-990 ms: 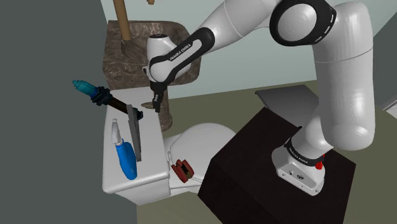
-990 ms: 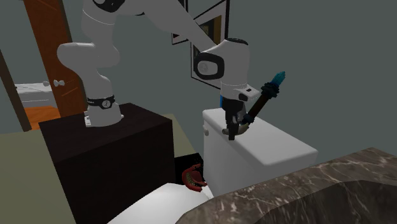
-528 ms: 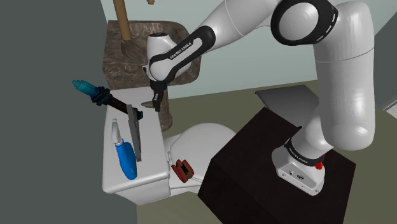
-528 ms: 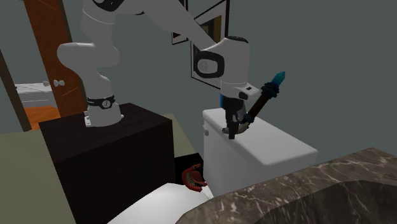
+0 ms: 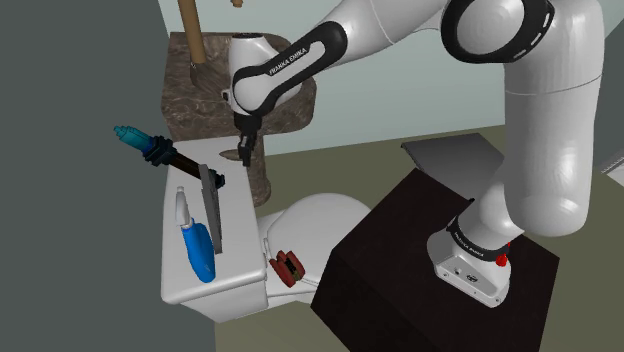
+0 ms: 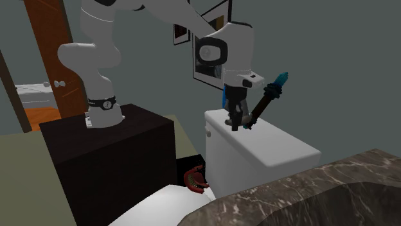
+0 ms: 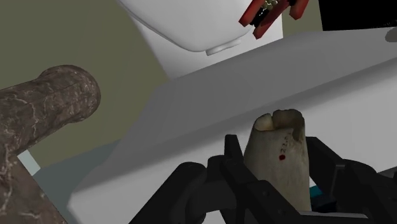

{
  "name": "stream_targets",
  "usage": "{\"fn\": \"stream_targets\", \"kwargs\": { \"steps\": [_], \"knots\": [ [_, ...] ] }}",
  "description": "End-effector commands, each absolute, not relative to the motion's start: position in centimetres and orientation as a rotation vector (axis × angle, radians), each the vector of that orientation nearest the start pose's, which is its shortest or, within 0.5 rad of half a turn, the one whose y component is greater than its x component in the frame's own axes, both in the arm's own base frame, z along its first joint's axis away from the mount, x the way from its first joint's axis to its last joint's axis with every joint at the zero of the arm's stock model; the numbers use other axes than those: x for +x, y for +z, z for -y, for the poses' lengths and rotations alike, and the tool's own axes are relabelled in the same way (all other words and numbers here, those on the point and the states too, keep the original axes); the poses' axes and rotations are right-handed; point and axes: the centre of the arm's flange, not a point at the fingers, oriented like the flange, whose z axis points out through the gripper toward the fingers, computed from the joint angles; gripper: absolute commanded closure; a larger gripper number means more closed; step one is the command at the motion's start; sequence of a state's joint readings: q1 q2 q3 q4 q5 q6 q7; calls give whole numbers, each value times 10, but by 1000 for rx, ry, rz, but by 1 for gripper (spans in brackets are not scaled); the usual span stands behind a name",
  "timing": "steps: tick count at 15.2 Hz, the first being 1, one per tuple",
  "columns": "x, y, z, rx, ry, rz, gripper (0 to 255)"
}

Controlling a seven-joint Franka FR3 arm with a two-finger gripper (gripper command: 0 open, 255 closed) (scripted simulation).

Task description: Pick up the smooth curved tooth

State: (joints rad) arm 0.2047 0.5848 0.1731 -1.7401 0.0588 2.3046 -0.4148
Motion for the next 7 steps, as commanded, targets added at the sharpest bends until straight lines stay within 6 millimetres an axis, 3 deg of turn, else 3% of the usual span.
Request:
{"fn": "stream_targets", "kwargs": {
  "steps": [1, 5, 7],
  "knots": [
    [622, 256, -237, -2807, 16, 1065, 255],
    [622, 277, -237, -2807, 16, 1065, 255],
    [622, 277, -237, -2807, 16, 1065, 255]
  ]
}}
